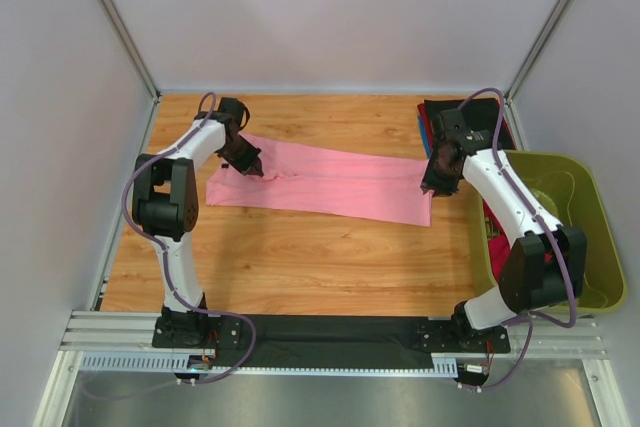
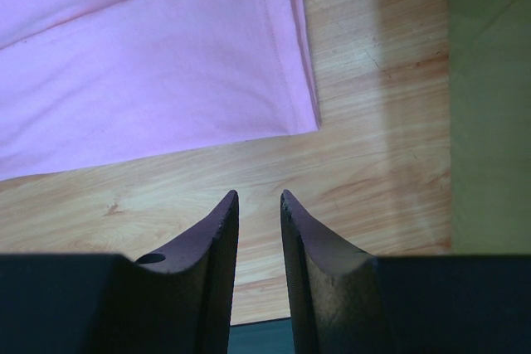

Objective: Fold and stack the t-shirts
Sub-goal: Fold the tshirt

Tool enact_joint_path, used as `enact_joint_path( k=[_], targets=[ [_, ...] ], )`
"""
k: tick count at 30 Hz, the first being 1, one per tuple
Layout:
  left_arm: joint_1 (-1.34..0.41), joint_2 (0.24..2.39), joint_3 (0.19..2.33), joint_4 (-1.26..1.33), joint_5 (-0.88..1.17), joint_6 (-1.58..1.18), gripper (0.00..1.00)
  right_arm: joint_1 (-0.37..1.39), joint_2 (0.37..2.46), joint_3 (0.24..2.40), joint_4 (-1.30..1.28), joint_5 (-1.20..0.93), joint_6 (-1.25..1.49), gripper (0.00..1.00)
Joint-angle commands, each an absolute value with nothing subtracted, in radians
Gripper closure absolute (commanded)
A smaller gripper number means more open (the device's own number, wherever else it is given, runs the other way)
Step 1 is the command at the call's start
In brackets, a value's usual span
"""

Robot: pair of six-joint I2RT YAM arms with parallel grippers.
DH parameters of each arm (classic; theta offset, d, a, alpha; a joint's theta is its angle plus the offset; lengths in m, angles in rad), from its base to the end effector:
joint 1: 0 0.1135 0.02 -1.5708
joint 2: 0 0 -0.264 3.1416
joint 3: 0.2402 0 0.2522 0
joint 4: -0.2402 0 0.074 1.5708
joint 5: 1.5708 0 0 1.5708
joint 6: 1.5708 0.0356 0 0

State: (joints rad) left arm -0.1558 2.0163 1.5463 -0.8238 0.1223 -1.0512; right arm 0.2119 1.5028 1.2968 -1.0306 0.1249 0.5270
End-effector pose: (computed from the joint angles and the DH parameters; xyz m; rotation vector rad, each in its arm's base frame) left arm 0.4036 -0.0678 0.1891 -1.2579 2.6778 -0.3832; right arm 0.2844 0.0566 0.2822 0.4661 2.7464 0.0072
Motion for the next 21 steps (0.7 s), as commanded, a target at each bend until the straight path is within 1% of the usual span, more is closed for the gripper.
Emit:
enact_joint_path(
  k=[1,11,17,21],
  targets=[
    [-0.160,2.011,1.611,-0.759,0.138,-1.020,1.00,0.203,1.494,1.325,-1.011,0.124,0.526,0.71],
    [-0.160,2.106,1.729,-0.707,0.192,-0.931,1.00,0.189,1.511,1.333,-1.011,0.123,0.515,0.71],
    [-0.161,2.180,1.811,-0.689,0.265,-0.871,1.00,0.186,1.525,1.344,-1.011,0.118,0.515,0.71],
    [-0.166,2.181,1.822,-0.657,0.294,-0.825,1.00,0.187,1.537,1.359,-1.014,0.118,0.512,0.71]
  ],
)
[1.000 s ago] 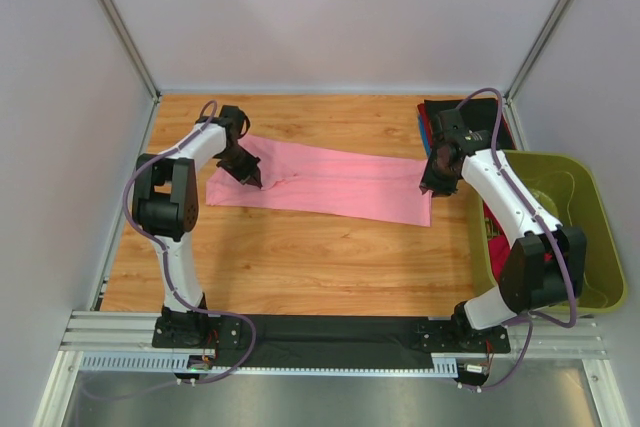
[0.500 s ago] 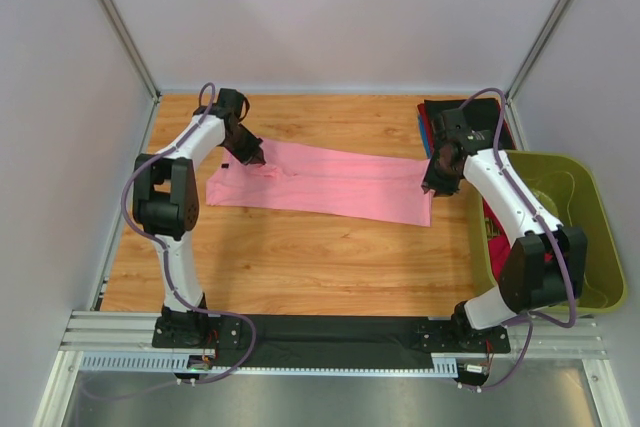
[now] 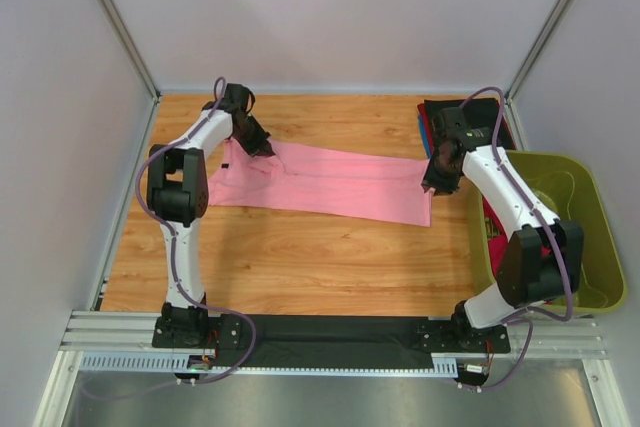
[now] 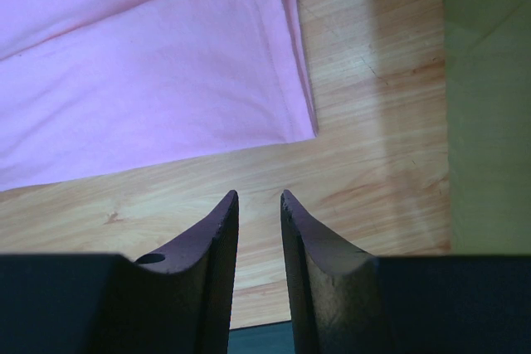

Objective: Fold and stack the t-shirts
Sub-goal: Fold the tshirt

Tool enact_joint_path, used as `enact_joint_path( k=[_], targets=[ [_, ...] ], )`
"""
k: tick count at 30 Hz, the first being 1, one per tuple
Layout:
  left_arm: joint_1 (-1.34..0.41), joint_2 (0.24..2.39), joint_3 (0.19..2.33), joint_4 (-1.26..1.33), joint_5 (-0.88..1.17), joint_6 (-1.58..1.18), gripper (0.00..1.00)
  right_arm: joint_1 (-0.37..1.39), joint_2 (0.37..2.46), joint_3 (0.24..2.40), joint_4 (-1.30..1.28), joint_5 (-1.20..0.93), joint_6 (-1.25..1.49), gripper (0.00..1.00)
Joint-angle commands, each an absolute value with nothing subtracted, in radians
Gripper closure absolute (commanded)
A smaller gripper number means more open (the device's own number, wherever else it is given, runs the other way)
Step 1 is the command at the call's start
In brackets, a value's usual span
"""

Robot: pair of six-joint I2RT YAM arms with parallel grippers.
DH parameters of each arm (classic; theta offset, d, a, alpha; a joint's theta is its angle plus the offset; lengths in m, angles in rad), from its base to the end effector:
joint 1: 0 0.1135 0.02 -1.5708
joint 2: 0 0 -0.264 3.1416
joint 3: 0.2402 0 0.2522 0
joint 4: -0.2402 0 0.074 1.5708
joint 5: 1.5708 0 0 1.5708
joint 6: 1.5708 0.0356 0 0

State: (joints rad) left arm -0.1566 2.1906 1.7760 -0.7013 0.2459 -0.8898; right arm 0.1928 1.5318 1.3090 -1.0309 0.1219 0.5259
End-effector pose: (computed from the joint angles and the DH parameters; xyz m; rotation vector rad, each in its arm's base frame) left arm 0.4623 -0.0818 0.1871 -0.9298 2.6452 -0.6241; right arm 0.2913 0.0525 0.2778 0.4916 2.7592 -0.0025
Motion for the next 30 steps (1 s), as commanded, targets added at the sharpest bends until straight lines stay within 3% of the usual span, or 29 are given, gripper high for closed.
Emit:
enact_joint_path(
  k=[1,18,21,22,30],
  targets=[
    [-0.167,2.181,1.824,-0.652,0.298,-0.812,1.00,0.187,1.540,1.367,-1.015,0.118,0.512,0.71],
    [-0.232,2.267,1.956,-0.788,0.347,-0.497,0.98,0.187,1.551,1.414,-1.038,0.098,0.522,0.71],
    [-0.247,2.270,2.009,-0.819,0.359,-0.422,0.93,0.187,1.546,1.419,-1.045,0.098,0.522,0.71],
    [-0.247,2.266,2.011,-0.834,0.347,-0.411,0.86,0.186,1.546,1.422,-1.046,0.098,0.522,0.71],
    [-0.241,2.128,1.991,-0.903,0.137,-0.354,0.67,0.187,1.557,1.401,-1.039,0.071,0.526,0.70]
  ],
)
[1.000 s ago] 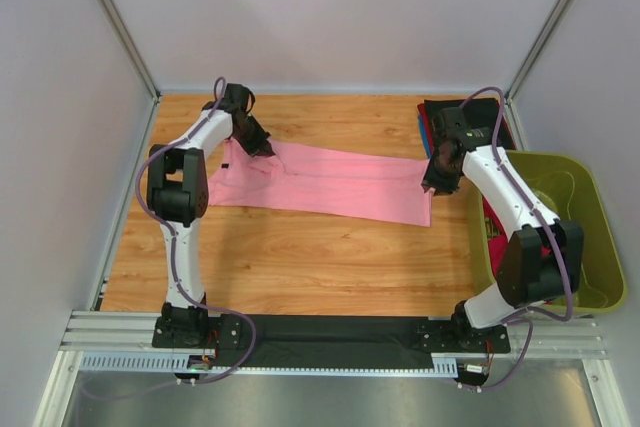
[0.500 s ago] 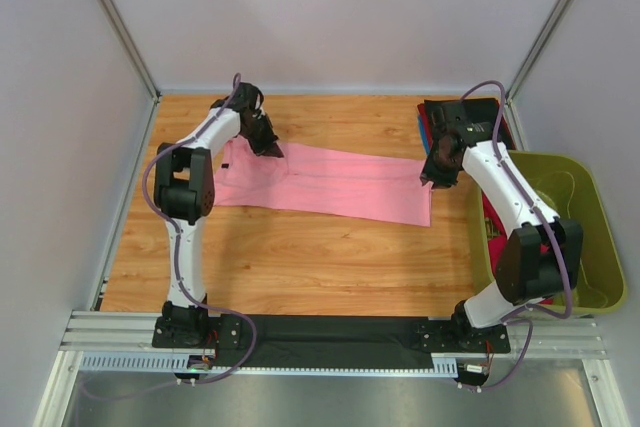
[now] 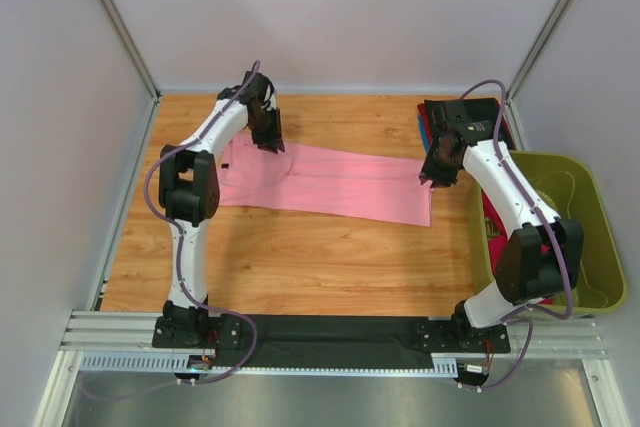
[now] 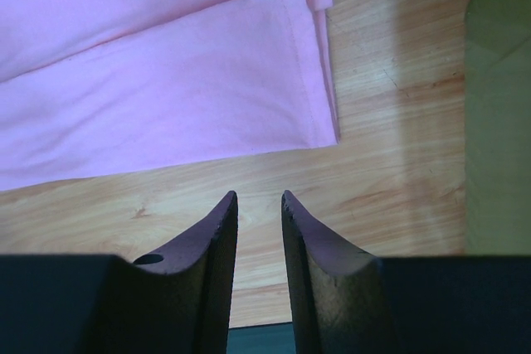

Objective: Fold and stack the t-shirts
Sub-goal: Fold the tshirt

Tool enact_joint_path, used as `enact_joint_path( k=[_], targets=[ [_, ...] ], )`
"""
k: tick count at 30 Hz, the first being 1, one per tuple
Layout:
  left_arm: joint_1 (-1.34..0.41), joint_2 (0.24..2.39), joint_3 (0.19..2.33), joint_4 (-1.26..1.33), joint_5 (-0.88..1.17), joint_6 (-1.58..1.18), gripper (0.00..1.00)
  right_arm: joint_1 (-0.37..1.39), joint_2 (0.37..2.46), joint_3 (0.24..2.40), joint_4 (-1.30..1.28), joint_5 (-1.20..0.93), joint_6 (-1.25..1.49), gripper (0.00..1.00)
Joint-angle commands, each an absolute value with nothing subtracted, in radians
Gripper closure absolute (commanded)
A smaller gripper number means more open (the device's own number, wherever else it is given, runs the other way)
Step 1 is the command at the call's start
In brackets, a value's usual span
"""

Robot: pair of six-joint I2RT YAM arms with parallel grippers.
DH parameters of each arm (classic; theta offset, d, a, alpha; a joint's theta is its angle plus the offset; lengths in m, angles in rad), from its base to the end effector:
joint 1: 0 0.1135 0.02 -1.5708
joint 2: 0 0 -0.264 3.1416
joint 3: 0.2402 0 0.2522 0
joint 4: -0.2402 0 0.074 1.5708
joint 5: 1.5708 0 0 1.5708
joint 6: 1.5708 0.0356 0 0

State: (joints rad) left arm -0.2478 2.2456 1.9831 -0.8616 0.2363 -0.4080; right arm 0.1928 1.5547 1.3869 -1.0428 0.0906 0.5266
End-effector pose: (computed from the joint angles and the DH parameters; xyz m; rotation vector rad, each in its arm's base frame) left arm 0.4672 -0.1268 0.2161 -0.1461 2.7467 -0.5101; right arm 0.3008 0.0554 0.2933 0.4832 2.7301 0.0600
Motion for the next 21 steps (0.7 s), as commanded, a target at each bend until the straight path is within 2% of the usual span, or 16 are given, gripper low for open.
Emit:
enact_joint_path(
  k=[1,3,6,12,17,21],
  targets=[
    [-0.235,2.115,1.973,-0.923,0.112,-0.365,0.66,0.189,1.560,1.391,-1.031,0.064,0.526,0.70],
    [-0.219,2.088,1.947,-0.960,0.045,-0.417,0.66,0.189,1.580,1.359,-1.011,0.057,0.526,0.70],
    [-0.167,2.056,1.800,-0.996,0.017,-0.469,0.67,0.190,1.615,1.307,-0.962,0.061,0.509,0.70],
    [-0.137,2.003,1.609,-0.953,-0.067,-0.511,0.68,0.190,1.739,1.263,-0.891,0.081,0.489,0.70],
    [-0.127,2.149,1.690,-1.055,-0.184,-0.531,0.69,0.189,1.789,1.189,-0.796,0.120,0.489,0.71],
    [-0.111,2.281,1.859,-1.126,-0.241,-0.526,0.69,0.210,1.757,1.086,-0.759,0.149,0.520,0.72]
  ],
)
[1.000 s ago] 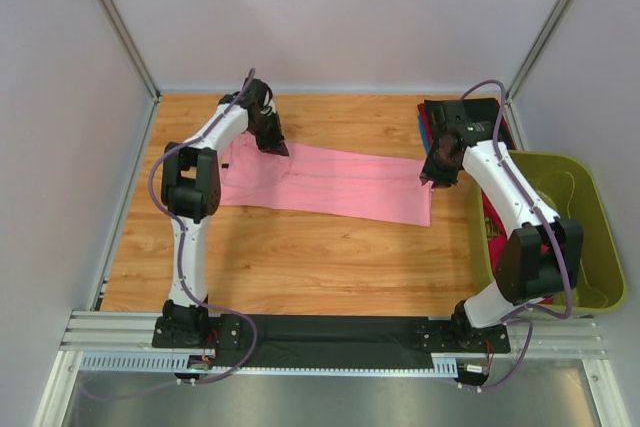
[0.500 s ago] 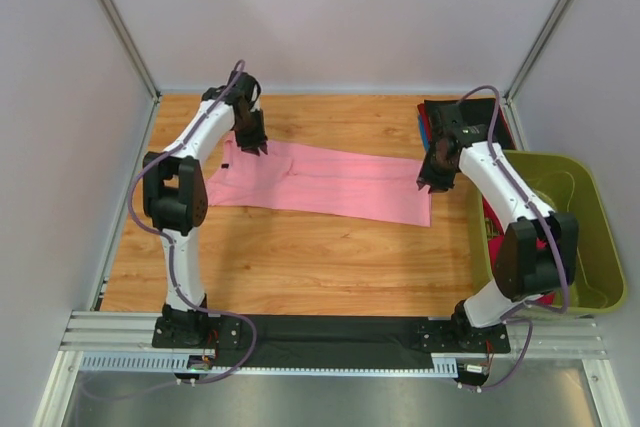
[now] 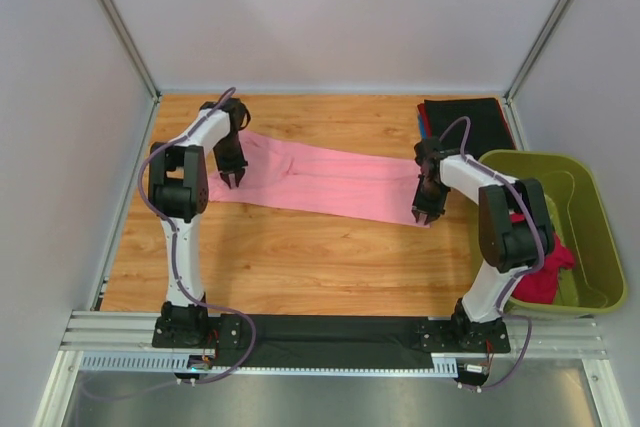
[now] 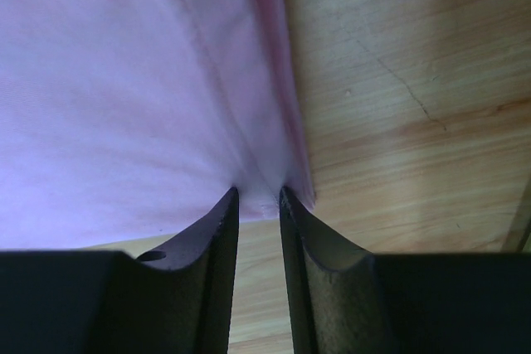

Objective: Fold and stack the t-shirts
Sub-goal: Fold the tshirt

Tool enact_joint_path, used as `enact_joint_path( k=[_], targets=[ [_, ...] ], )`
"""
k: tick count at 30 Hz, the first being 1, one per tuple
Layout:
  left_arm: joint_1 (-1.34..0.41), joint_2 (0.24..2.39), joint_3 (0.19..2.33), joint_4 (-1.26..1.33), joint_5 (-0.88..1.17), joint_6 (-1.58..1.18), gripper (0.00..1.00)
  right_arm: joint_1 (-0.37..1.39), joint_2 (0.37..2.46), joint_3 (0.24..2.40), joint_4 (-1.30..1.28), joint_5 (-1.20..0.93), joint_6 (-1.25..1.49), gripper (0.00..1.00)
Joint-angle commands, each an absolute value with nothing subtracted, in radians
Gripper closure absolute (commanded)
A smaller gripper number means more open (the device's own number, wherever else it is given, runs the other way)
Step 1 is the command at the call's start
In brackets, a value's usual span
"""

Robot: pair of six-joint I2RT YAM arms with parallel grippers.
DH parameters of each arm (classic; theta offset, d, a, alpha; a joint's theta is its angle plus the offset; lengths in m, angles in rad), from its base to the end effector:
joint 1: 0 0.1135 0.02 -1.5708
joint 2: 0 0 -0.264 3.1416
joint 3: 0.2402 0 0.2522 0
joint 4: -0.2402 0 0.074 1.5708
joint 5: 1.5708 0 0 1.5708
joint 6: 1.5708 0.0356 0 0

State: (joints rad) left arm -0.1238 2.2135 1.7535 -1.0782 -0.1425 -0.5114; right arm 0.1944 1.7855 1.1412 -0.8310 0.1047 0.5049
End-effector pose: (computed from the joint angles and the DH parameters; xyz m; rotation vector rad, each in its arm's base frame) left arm 0.4253 -0.0478 0.1607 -0.5928 3.0022 0.1919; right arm 0.3133 0.0579 0.1634 0.4736 2.9771 -0.0991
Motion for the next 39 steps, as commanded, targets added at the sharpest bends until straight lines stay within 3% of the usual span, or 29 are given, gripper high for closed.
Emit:
enact_joint_path(
  k=[1,6,12,19,26,34,39],
  targets=[
    [-0.106,2.296,1.882,-1.129,-0.242,-0.529,0.69,0.221,1.744,1.069,-0.758,0.153,0.538,0.72],
    [-0.035,2.417,2.075,-1.112,-0.192,-0.509,0.69,0.331,1.635,0.948,-0.772,0.140,0.650,0.72],
    [-0.008,2.520,2.296,-1.017,0.041,-0.427,0.67,0.486,1.477,0.922,-0.848,0.091,0.791,0.71],
    [-0.008,2.329,2.149,-0.868,0.196,-0.425,0.63,0.466,1.515,1.095,-0.922,0.167,0.645,0.71],
    [-0.008,2.261,2.142,-0.980,0.111,-0.419,0.62,0.388,1.678,1.230,-0.861,0.086,0.488,0.71],
    [-0.008,2.344,2.132,-0.954,0.097,-0.426,0.62,0.425,1.706,1.095,-0.766,0.069,0.517,0.73],
    [0.014,2.491,2.255,-0.983,0.086,-0.434,0.62,0.469,1.684,1.000,-0.753,0.107,0.590,0.73]
  ],
)
